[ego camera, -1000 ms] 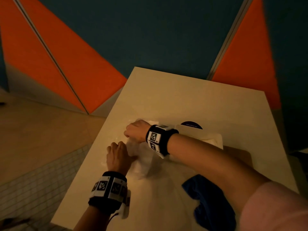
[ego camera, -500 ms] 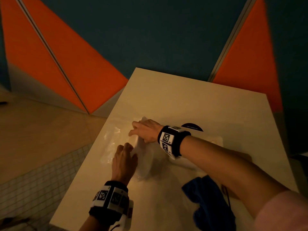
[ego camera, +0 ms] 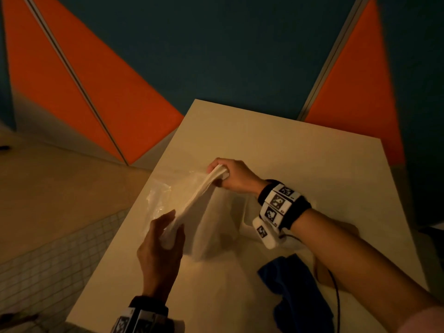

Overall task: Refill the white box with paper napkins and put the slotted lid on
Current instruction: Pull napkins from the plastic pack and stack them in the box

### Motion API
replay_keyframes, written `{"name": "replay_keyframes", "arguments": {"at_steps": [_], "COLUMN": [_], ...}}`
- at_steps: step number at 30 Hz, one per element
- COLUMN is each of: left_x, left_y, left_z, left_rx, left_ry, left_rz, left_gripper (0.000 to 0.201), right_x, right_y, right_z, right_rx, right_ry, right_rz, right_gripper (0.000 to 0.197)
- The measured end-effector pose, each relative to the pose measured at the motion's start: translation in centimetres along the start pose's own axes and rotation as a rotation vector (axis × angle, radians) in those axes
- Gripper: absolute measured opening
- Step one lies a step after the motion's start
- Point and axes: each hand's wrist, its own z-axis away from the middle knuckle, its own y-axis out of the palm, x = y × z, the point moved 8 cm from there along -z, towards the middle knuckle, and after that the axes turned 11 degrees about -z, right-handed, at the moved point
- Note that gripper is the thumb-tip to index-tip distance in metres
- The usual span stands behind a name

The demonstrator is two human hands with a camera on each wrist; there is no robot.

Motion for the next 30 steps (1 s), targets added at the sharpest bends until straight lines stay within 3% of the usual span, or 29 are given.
{"name": "replay_keyframes", "arguments": {"at_steps": [4,8,11,15,19,23,26,28,30], "left_x": [1.6,0.2,0.4,1.8,1.0,1.2,0.8,-0.2,-2.1], "left_y": [1.8,0.8,0.6,3.0,3.9,1.9,-0.9,-1.4,-0.4], "left_z": [0.8,1.1,1.0,1.0,0.8,-0.2,-1.8,-3.2,-4.4], "left_rx": [0.047,-0.074,-0.085,0.067,0.08,0.024,-0.039,0.022,0.139], "left_ry": [-0.11,0.077,0.07,-0.029,0.095,0.059,-0.026,-0.099,-0.121], "left_rz": [0.085,0.091,0.08,0.071,0.025,0.047,0.192,0.418,0.502], "left_gripper": [0.057,0.039,0.047,0.072,0.067,0.056,0.055,0.051,0.049], "right_x": [-2.8,-3.3,-3.5,-3.9,-3.1,-1.2,0.0,-0.4,-1.3], "right_y": [2.5,1.8,1.6,2.5,2.5,0.7,-2.1,-4.3,-6.7], "right_z": [0.0,-0.3,-0.3,0.1,0.7,1.8,3.7,5.4,7.7], "right_rx": [0.006,-0.182,-0.219,-0.132,-0.169,-0.236,-0.307,-0.385,-0.474], "right_ry": [0.136,0.117,0.115,0.173,0.181,0.129,0.076,0.088,0.111], "right_rz": [-0.029,-0.181,-0.304,-0.221,-0.174,-0.101,-0.162,-0.251,-0.351], "right_gripper": [0.041,0.02,0.022,0.05,0.047,0.042,0.036,0.04,0.029]}}
